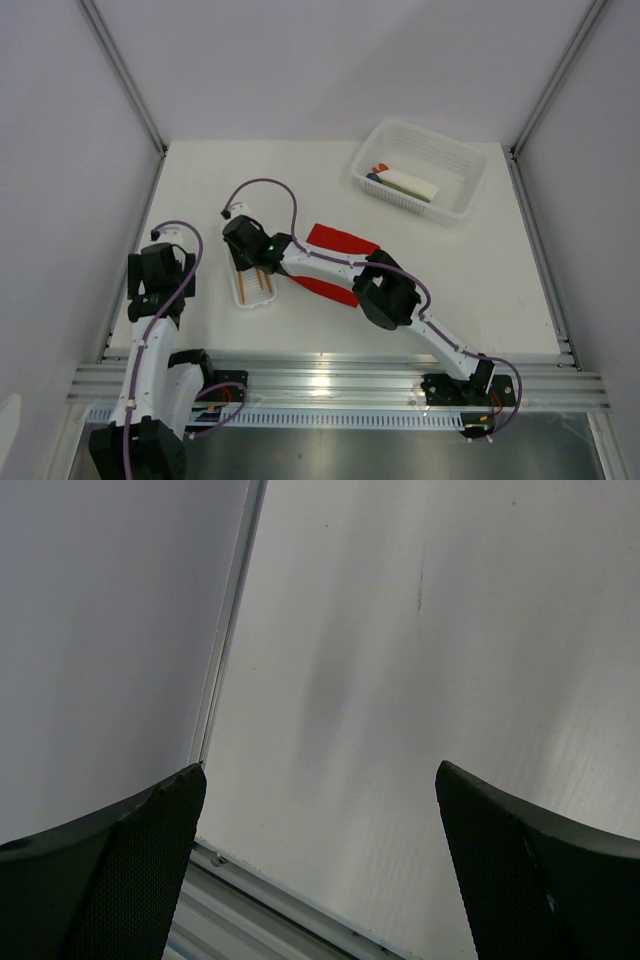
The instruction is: Place the utensils on the paper napkin and roll it up
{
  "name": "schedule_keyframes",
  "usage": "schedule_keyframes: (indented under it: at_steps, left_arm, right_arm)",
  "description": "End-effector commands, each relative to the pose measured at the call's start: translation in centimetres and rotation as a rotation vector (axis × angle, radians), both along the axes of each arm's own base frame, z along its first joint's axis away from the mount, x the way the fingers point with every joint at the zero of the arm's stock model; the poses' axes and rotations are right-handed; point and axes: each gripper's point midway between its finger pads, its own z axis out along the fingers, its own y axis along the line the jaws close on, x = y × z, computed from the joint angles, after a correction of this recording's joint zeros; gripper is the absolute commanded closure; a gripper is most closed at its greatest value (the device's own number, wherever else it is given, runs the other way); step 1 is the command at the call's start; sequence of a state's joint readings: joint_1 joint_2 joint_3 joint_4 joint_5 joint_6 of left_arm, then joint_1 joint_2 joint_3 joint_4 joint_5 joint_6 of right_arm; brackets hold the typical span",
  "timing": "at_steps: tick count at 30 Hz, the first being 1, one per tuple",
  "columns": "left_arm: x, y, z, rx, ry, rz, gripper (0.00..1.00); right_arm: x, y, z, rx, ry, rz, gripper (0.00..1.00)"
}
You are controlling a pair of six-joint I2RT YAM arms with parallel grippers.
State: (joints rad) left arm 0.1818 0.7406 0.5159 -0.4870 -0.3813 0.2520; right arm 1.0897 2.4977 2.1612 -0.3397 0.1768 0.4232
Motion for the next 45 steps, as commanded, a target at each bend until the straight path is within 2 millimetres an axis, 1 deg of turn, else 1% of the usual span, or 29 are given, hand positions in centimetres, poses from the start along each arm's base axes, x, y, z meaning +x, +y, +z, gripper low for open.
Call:
schedule_keyframes:
  at_steps: [1, 2, 4, 5, 6, 9, 15, 18, 20, 21, 22, 24, 27, 28, 32, 34, 35, 36, 37, 38, 39, 41, 42, 45]
  left_arm:
    - [0.4, 0.1, 0.4, -0.008, -0.027, 0.008, 0.01]
    - [0.4, 0.1, 0.4, -0.008, -0.027, 0.007, 0.01]
    - [0.4, 0.1, 0.3, -0.009, -0.028, 0.007, 0.0]
    - [0.5, 0.1, 0.3, -0.009, -0.028, 0.007, 0.0]
    - [0.4, 0.1, 0.3, -0.009, -0.027, 0.007, 0.01]
    - [0.4, 0.1, 0.3, -0.008, -0.026, 0.01, 0.0]
    - [0.4, 0.1, 0.1, -0.009, -0.021, 0.008, 0.01]
    - [0.4, 0.1, 0.2, -0.01, -0.023, 0.007, 0.01]
    - [0.4, 0.1, 0.2, -0.01, -0.021, 0.007, 0.0]
    - [0.4, 0.1, 0.1, -0.011, -0.022, 0.007, 0.01]
    - [0.4, 0.1, 0.2, -0.01, -0.023, 0.007, 0.01]
    - [0.4, 0.1, 0.2, -0.01, -0.023, 0.007, 0.0]
    - [0.4, 0.1, 0.2, -0.011, -0.022, 0.007, 0.01]
    - [0.4, 0.1, 0.2, -0.01, -0.025, 0.007, 0.0]
    - [0.4, -0.1, 0.2, -0.016, -0.023, 0.001, 0.0]
    - [0.4, -0.1, 0.2, -0.017, -0.024, -0.001, 0.01]
    - [0.4, -0.1, 0.3, -0.017, -0.026, -0.001, 0.01]
    - [0.4, -0.1, 0.3, -0.018, -0.028, -0.002, 0.0]
    - [0.4, -0.1, 0.3, -0.017, -0.029, -0.002, 0.0]
    - [0.4, -0.2, 0.4, -0.017, -0.031, -0.003, 0.0]
    - [0.4, -0.1, 0.3, -0.016, -0.029, -0.001, 0.0]
    - [0.3, -0.1, 0.3, -0.015, -0.023, 0.001, 0.01]
    - [0.3, -0.1, 0.3, -0.015, -0.023, 0.0, 0.01]
    - [0.4, -0.3, 0.3, -0.021, -0.023, -0.012, 0.01]
  right_arm:
    - [0.1, 0.4, 1.0, 0.031, -0.024, -0.028, 0.77]
    - [0.2, 0.2, 0.3, 0.02, -0.02, -0.037, 0.77]
    - [0.2, 0.3, -0.2, 0.018, -0.014, -0.036, 0.77]
    - [0.1, 0.3, -1.1, 0.007, -0.007, -0.036, 0.77]
    - [0.1, 0.3, -1.6, 0.001, 0.0, -0.037, 0.77]
    - [-0.4, 0.6, -2.5, -0.003, 0.017, -0.007, 0.75]
    - [-0.4, 0.3, -3.2, -0.026, 0.012, 0.002, 0.71]
    - [-0.3, 0.0, -4.4, -0.05, 0.014, -0.014, 0.69]
    - [-0.1, -0.3, -4.8, -0.076, 0.004, -0.03, 0.69]
    - [-0.1, -0.9, -5.3, -0.106, 0.007, -0.041, 0.7]
    - [0.3, -1.3, -5.5, -0.123, -0.007, -0.064, 0.73]
    - [0.4, -1.9, -5.7, -0.148, -0.014, -0.079, 0.76]
    - [0.5, -1.9, -5.0, -0.14, -0.022, -0.082, 0.88]
    - [0.3, -1.7, -4.9, -0.134, -0.019, -0.074, 0.9]
    - [-0.2, -0.9, -2.9, -0.077, -0.005, -0.057, 0.93]
    - [-0.3, -0.7, -2.3, -0.051, 0.012, -0.072, 0.96]
    - [-0.3, -0.4, -1.2, -0.028, 0.009, -0.072, 0.97]
    - [-0.4, -0.4, -1.0, -0.018, 0.013, -0.074, 0.98]
    - [-0.4, -0.3, -0.4, 0.0, 0.01, -0.076, 1.0]
    - [-0.3, -0.1, 0.4, 0.02, 0.004, -0.079, 1.0]
    - [-0.2, 0.2, 1.9, 0.051, -0.004, -0.076, 1.0]
    - [0.0, 0.6, 4.0, 0.091, -0.02, -0.075, 1.0]
    - [0.3, 0.5, 5.9, 0.122, -0.038, -0.085, 1.0]
    - [0.9, 0.4, 8.8, 0.168, -0.076, -0.105, 1.0]
